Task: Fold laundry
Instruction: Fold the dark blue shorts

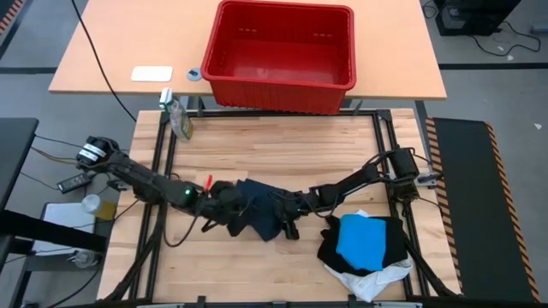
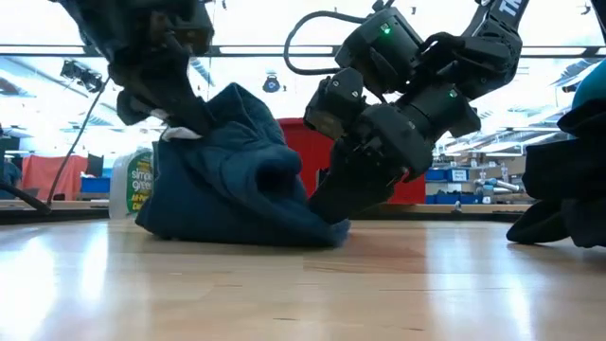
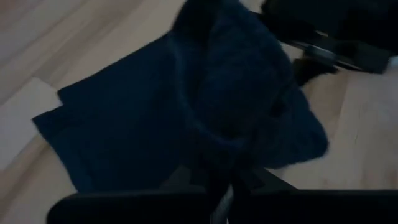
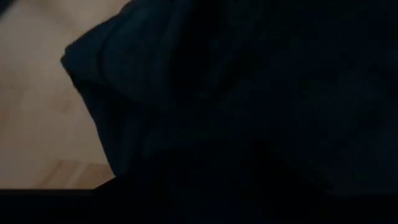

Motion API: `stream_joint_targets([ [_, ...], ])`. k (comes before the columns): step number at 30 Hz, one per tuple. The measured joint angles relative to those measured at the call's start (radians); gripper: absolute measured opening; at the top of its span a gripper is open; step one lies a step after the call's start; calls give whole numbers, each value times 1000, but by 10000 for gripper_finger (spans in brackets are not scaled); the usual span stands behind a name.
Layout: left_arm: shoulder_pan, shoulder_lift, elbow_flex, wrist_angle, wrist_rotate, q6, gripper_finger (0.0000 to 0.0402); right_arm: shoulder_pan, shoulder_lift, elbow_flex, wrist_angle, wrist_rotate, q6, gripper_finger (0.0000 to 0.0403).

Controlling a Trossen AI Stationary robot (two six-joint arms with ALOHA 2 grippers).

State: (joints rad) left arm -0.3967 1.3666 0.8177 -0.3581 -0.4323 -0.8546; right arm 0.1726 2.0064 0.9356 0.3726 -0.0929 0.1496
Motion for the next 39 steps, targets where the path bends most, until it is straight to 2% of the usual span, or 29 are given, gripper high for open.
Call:
stream_joint_targets([
  [4, 62, 0, 0, 3, 57, -39, 18, 0, -16, -2, -20, -54, 57, 223],
  [10, 126, 8, 0, -1, 66, -38, 19, -4, -33, -3, -33, -57, 71, 222],
  [19, 154, 87, 0, 0, 70, 111, 30, -20, -34, -3, -33, -63, 118, 222],
  [22, 167, 102, 0, 11, 67, 167, 72, -20, -35, -3, -34, -63, 118, 222],
  [28, 213, 67, -1, 7, 84, 172, 205, -19, -35, -3, -33, -63, 121, 222],
  [31, 240, 26, -1, 7, 184, 203, 258, -23, -36, -3, -32, -63, 121, 222],
  [35, 235, -17, 1, 72, 395, 224, 283, -36, -36, -3, -30, -63, 122, 221],
  [36, 215, -15, 1, 80, 424, 232, 283, -40, -36, -3, -29, -63, 122, 221],
  [39, 163, 19, 0, 101, 424, 273, 275, -50, -36, -3, -27, -74, 124, 221],
])
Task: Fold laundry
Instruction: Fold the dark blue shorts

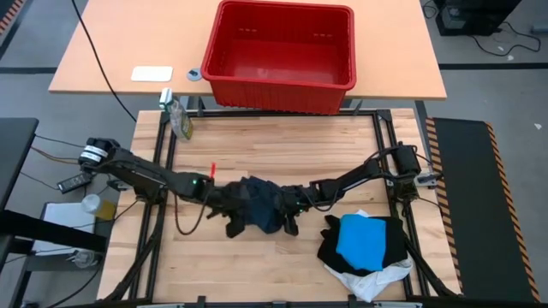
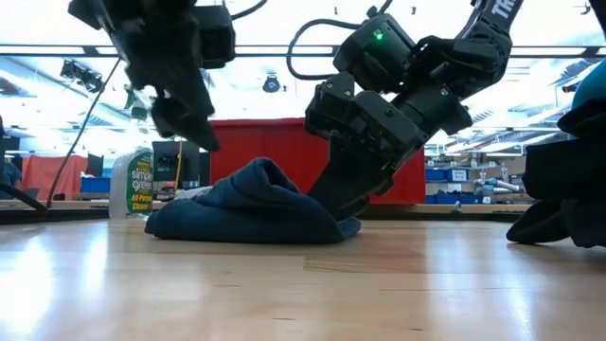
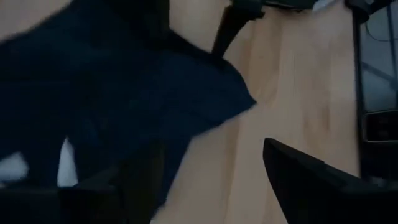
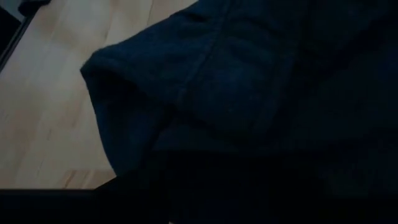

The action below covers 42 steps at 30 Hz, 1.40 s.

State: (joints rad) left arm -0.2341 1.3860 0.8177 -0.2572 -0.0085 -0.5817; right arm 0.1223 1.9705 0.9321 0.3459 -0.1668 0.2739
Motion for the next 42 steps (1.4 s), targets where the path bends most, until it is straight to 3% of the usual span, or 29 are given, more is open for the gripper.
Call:
stream_joint_targets([
  [3, 9, 42, 0, 67, -8, 66, 261, -2, 0, 0, 2, -14, 19, 221],
  [7, 61, 89, 0, 143, 57, 136, 236, -1, -8, 0, 7, -34, 30, 221],
  [18, 149, 166, 43, 143, 75, 462, 211, 1, -9, 1, -3, -13, 15, 221],
  [31, 232, 346, 253, -95, 216, 685, 211, 1, -9, 1, 9, 16, 34, 221],
  [37, 261, 428, 318, -259, 264, 707, 209, 1, -7, 1, 15, 17, 42, 221],
  [42, 253, 423, 318, -277, 308, 751, 175, 2, -7, 1, 17, 17, 45, 217],
])
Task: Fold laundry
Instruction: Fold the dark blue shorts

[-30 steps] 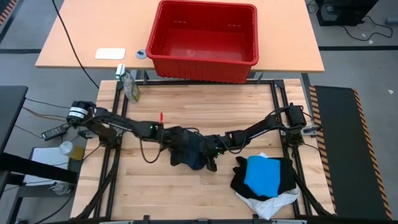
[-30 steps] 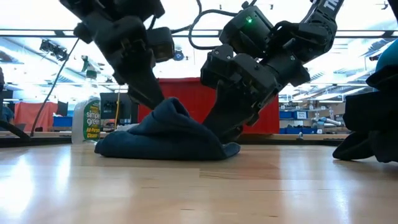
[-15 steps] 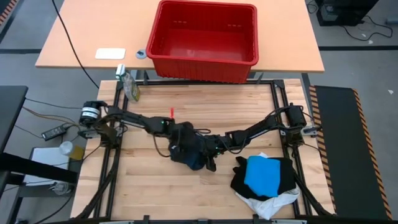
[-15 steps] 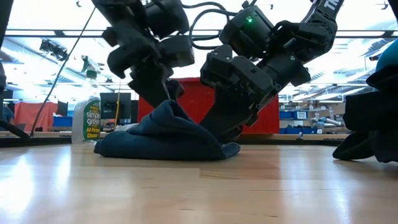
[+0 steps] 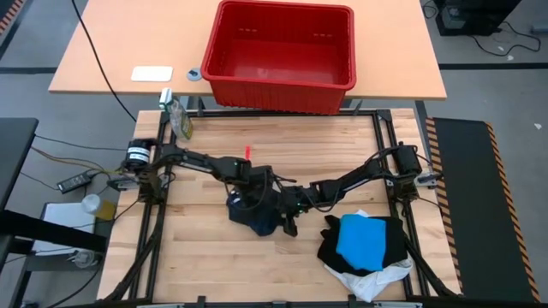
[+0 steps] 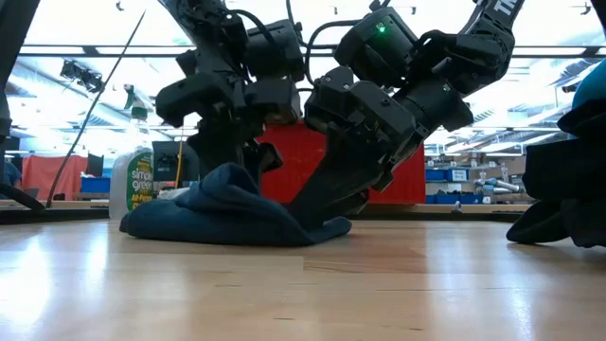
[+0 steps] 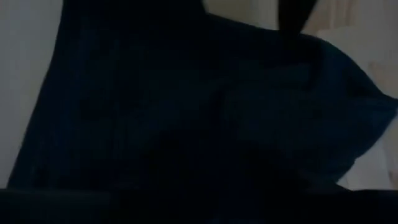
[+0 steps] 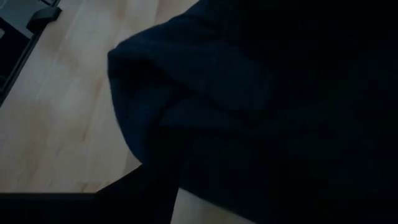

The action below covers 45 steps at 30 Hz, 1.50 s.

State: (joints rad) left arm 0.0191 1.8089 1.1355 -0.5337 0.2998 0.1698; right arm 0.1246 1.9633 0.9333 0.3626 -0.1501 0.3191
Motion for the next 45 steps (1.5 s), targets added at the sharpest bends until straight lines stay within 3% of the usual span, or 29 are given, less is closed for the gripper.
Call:
stream_joint_targets([
  [8, -3, -36, -1, -77, 32, 37, 18, -1, 0, 0, -16, 4, -1, 205],
  [14, 23, -111, 0, -132, 69, -7, 3, -3, 0, 0, -24, 20, -2, 204],
  [22, 50, -174, 0, -146, 55, -157, 30, -3, 0, 0, -20, 28, 0, 203],
  [26, 41, -175, 0, -138, -59, -195, 87, -4, 0, 0, -7, 33, 0, 203],
  [33, 41, -172, 0, -76, -69, 8, 201, -4, 0, 0, 4, 35, 22, 203],
  [36, 42, -159, -5, -68, -69, 31, 206, -4, 0, 0, 10, 44, 22, 203],
  [45, 42, -91, -15, -50, -39, 2, 170, -5, 0, 0, 10, 45, 21, 203],
])
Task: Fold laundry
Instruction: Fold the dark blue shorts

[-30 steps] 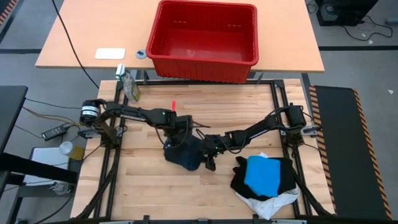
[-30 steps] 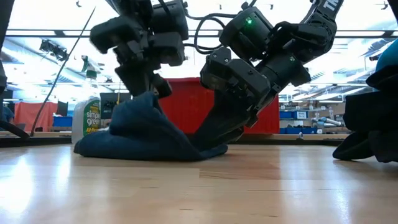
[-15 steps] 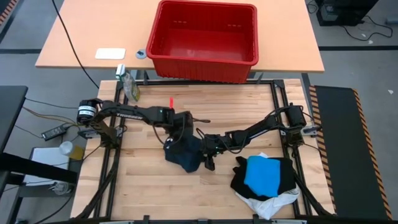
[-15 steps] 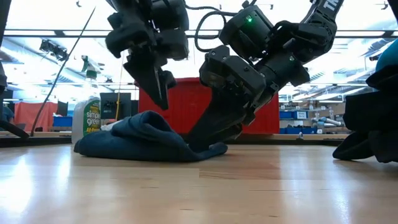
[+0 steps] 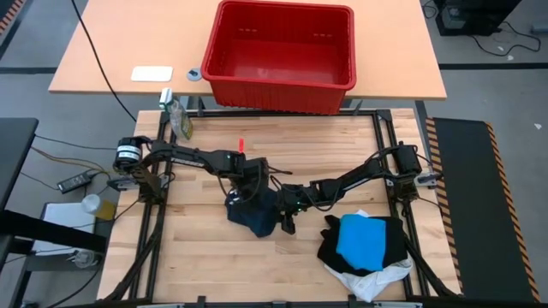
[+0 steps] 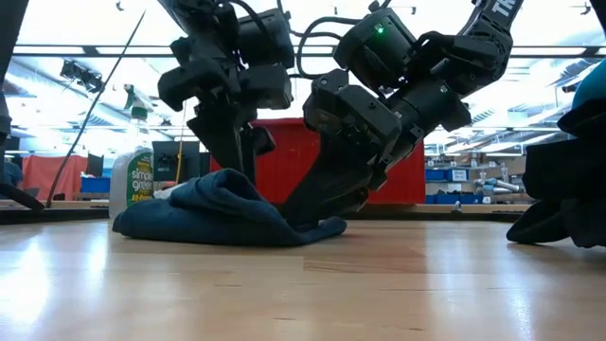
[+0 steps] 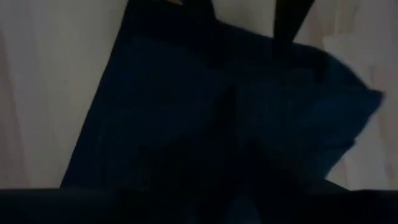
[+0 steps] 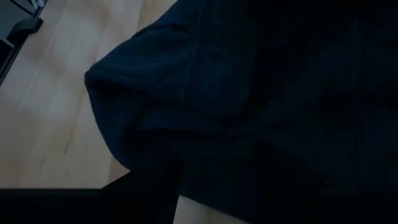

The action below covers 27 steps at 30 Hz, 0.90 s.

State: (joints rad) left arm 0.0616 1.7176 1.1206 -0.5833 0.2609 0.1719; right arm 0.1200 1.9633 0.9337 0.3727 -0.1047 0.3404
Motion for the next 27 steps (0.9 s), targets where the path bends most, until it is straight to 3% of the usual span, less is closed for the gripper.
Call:
stream_joint_targets([
  [17, 2, 39, 1, -75, -22, 77, 138, -1, 0, 0, -2, 8, 4, 203],
  [21, 0, 51, 1, -115, 10, 119, 100, -1, 0, 0, -3, 8, 5, 203],
  [27, -3, 46, 12, -178, 17, 134, 9, -3, 0, 0, -11, 24, 5, 203],
])
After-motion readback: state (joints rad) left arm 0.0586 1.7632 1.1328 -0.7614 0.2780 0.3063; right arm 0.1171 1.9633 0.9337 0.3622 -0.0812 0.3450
